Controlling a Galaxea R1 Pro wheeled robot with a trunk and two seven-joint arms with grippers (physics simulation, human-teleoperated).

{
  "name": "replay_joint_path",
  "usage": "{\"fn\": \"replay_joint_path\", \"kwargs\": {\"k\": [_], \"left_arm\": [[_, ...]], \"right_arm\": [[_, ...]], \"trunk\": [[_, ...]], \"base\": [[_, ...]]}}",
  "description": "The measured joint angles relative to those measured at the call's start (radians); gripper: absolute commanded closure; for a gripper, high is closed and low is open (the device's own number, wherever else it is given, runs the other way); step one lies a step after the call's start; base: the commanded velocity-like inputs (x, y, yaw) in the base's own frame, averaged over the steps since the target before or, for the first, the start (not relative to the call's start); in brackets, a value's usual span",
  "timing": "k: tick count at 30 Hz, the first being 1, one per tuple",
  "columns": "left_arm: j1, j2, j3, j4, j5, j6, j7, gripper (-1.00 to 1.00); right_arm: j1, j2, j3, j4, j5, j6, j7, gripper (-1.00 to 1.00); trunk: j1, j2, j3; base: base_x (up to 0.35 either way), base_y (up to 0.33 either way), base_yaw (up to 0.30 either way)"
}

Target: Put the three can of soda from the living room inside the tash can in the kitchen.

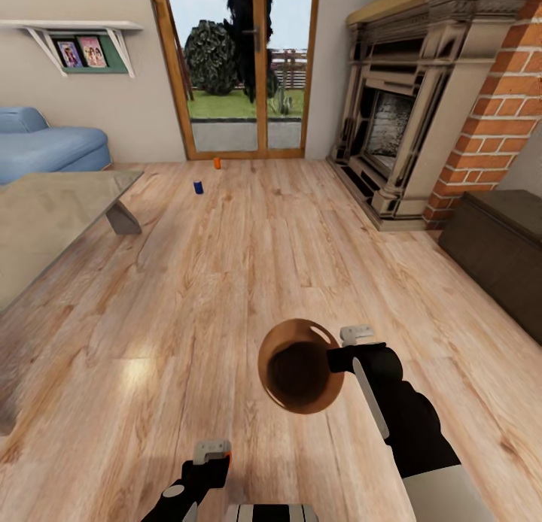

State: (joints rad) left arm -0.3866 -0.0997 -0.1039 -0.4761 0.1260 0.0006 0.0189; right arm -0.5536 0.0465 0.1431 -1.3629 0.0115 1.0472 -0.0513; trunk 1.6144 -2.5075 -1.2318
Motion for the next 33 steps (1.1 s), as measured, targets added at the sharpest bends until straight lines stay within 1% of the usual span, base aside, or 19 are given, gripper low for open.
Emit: {"fn": "replay_joint_path", "kwargs": {"k": [10, 15, 23, 25, 29, 32, 33], "left_arm": [[0.0, 0.001, 0.001, -0.007, 0.001, 0.001, 0.001, 1.0], [0.0, 0.001, 0.001, -0.008, 0.002, 0.002, 0.002, 1.0], [0.0, 0.0, 0.001, -0.012, 0.004, 0.004, 0.001, 1.0], [0.0, 0.0, 0.001, -0.025, 0.005, 0.01, -0.001, 1.0], [0.0, 0.002, 0.002, -0.066, 0.007, 0.023, -0.003, 1.0], [0.001, 0.004, 0.003, -0.102, 0.008, 0.048, -0.004, 1.0], [0.001, 0.004, 0.003, -0.114, 0.008, 0.06, -0.004, 1.0]], "right_arm": [[0.0, -0.001, -0.002, 0.014, 0.0, 0.0, 0.0, 1.0], [0.0, -0.003, -0.004, 0.042, 0.0, 0.0, 0.0, 1.0], [0.0, -0.004, -0.006, 0.123, 0.001, 0.0, -0.001, 1.0], [-0.001, -0.004, -0.008, 0.158, 0.001, 0.0, -0.001, 1.0], [-0.001, -0.006, -0.01, 0.176, 0.003, 0.0, -0.003, 1.0], [-0.002, -0.006, -0.011, 0.188, 0.004, 0.0, -0.006, 1.0], [-0.002, -0.006, -0.011, 0.192, 0.005, 0.0, -0.007, 1.0]], "trunk": [[-0.004, 0.002, 0.039], [-0.007, 0.004, 0.058], [-0.01, 0.005, 0.089], [-0.011, 0.006, 0.097], [-0.013, 0.007, 0.112], [-0.014, 0.007, 0.124], [-0.018, 0.014, 0.127]], "base": [[0.0, 0.0, 0.0], [0.0, 0.0, 0.0], [0.0, 0.0, 0.0], [0.0, 0.0, 0.0], [0.0, 0.0, 0.0], [0.0, 0.0, 0.0], [0.0, 0.0, 0.0]]}}
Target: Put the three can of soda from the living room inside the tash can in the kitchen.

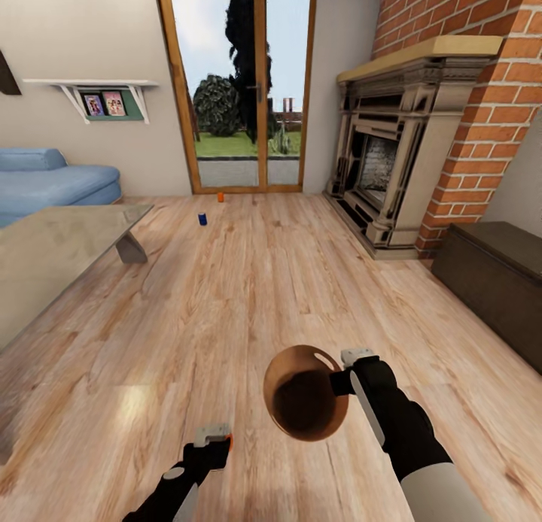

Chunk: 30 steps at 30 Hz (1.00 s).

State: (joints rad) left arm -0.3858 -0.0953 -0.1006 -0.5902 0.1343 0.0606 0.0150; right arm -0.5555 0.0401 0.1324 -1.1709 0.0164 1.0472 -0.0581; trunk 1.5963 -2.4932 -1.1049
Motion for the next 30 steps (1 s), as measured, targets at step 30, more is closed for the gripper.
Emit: {"fn": "replay_joint_path", "kwargs": {"k": [30], "left_arm": [[0.002, -0.004, 0.006, -0.596, 0.013, 0.456, -0.001, 1.0]], "right_arm": [[-0.01, 0.0, -0.003, 0.102, 0.001, 0.0, -0.07, 1.0]], "trunk": [[-0.115, 0.21, 0.094]], "base": [[0.0, 0.0, 0.0]]}}
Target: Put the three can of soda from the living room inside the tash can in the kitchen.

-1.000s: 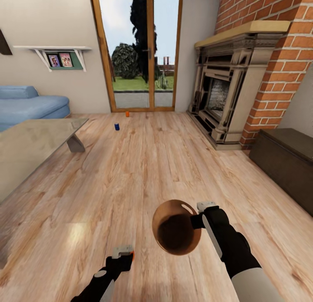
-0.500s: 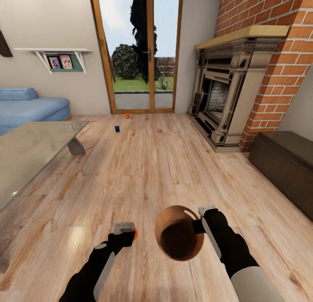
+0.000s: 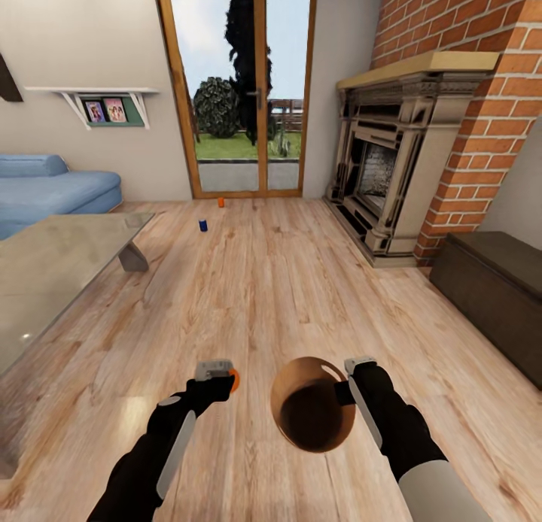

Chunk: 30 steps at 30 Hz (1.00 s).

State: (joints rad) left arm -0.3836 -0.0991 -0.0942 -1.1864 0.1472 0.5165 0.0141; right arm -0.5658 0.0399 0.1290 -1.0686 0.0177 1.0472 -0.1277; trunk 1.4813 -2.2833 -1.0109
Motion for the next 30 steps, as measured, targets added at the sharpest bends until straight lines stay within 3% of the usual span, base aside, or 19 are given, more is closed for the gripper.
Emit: {"fn": "replay_joint_path", "kwargs": {"k": [4, 25, 29, 30], "left_arm": [[-0.001, 0.0, -0.002, -0.032, 0.02, 0.025, 0.001, 1.0], [0.007, 0.005, -0.003, -0.064, 0.031, 0.039, -0.004, 1.0], [0.018, 0.008, -0.004, -0.126, 0.066, 0.062, -0.005, 1.0], [0.019, 0.008, -0.005, -0.133, 0.074, 0.069, -0.005, 1.0]], "right_arm": [[0.0, 0.003, 0.001, 0.004, 0.0, 0.0, -0.001, 1.0], [0.0, 0.005, 0.003, 0.023, 0.002, -0.022, -0.002, 1.0], [-0.008, 0.006, 0.004, 0.087, -0.02, -0.082, -0.086, 1.0], [-0.01, 0.006, 0.004, 0.092, -0.001, -0.087, -0.109, 1.0]], "trunk": [[-0.015, 0.028, 0.012], [-0.096, 0.175, 0.078], [-0.111, 0.203, 0.091], [-0.115, 0.21, 0.094]], "base": [[0.0, 0.0, 0.0], [0.0, 0.0, 0.0], [0.0, 0.0, 0.0], [0.0, 0.0, 0.0]]}}
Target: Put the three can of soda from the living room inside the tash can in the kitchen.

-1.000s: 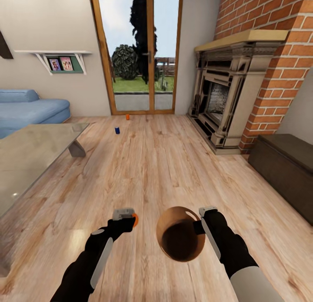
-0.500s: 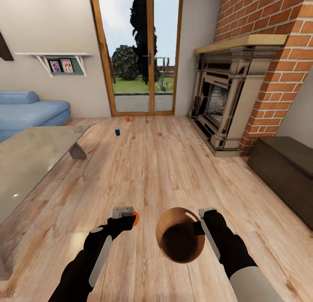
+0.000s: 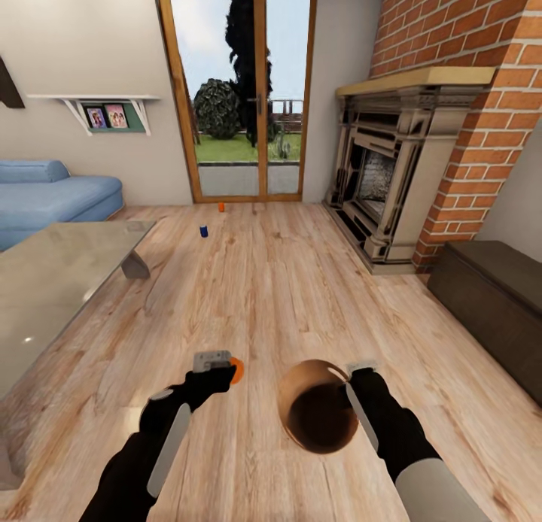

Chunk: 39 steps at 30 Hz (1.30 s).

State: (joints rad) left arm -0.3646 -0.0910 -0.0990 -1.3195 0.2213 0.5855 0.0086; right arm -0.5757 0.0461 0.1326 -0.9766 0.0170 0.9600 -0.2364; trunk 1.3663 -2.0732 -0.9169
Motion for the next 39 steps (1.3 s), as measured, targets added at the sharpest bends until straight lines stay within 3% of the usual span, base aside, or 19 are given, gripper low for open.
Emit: {"fn": "replay_joint_path", "kwargs": {"k": [2, 5, 7, 11, 16, 21, 24, 27, 39], "left_arm": [[0.002, 0.001, -0.002, -0.018, 0.02, 0.014, 0.0, 1.0], [0.004, 0.002, -0.003, -0.036, 0.036, 0.025, -0.003, 1.0], [0.005, 0.002, -0.003, -0.04, 0.039, 0.028, -0.006, 1.0], [0.005, 0.002, -0.004, -0.047, 0.051, 0.045, -0.015, 1.0], [0.005, 0.002, -0.006, -0.05, 0.063, 0.057, -0.044, 1.0], [0.006, 0.002, -0.007, -0.05, 0.077, 0.096, -0.112, 1.0], [0.007, 0.003, -0.007, -0.047, 0.077, 0.11, -0.149, 1.0], [0.011, 0.003, -0.008, -0.047, 0.078, 0.117, -0.19, 1.0], [0.044, 0.004, -0.008, -0.046, 0.076, 0.12, -0.291, 1.0]], "right_arm": [[-0.003, 0.0, 0.0, 0.012, 0.02, -0.019, -0.049, 1.0], [-0.005, 0.001, 0.001, 0.025, -0.014, -0.043, -0.081, 1.0], [-0.006, 0.001, 0.001, 0.028, -0.025, -0.049, -0.088, 1.0], [-0.007, -0.002, 0.0, 0.032, -0.001, -0.05, -0.098, 1.0], [-0.008, -0.004, -0.001, 0.035, -0.013, -0.056, -0.1, 1.0], [-0.023, 0.0, 0.0, 0.106, -0.028, -0.133, -0.142, 1.0], [-0.034, 0.001, 0.0, 0.143, -0.004, -0.144, -0.181, 1.0], [-0.04, 0.006, 0.002, 0.163, -0.032, -0.164, -0.199, 1.0], [-0.042, 0.018, 0.002, 0.175, -0.02, -0.205, -0.21, 1.0]], "trunk": [[-0.008, 0.014, 0.006], [-0.019, 0.035, 0.016], [-0.027, 0.049, 0.022], [-0.042, 0.077, 0.034], [-0.061, 0.112, 0.05], [-0.08, 0.147, 0.066], [-0.092, 0.168, 0.075], [-0.103, 0.189, 0.085], [-0.149, 0.273, 0.122]], "base": [[0.0, 0.0, 0.0], [0.0, 0.0, 0.0], [0.0, 0.0, 0.0], [0.0, 0.0, 0.0], [0.0, 0.0, 0.0], [0.0, 0.0, 0.0], [0.0, 0.0, 0.0], [0.0, 0.0, 0.0], [0.0, 0.0, 0.0]]}}
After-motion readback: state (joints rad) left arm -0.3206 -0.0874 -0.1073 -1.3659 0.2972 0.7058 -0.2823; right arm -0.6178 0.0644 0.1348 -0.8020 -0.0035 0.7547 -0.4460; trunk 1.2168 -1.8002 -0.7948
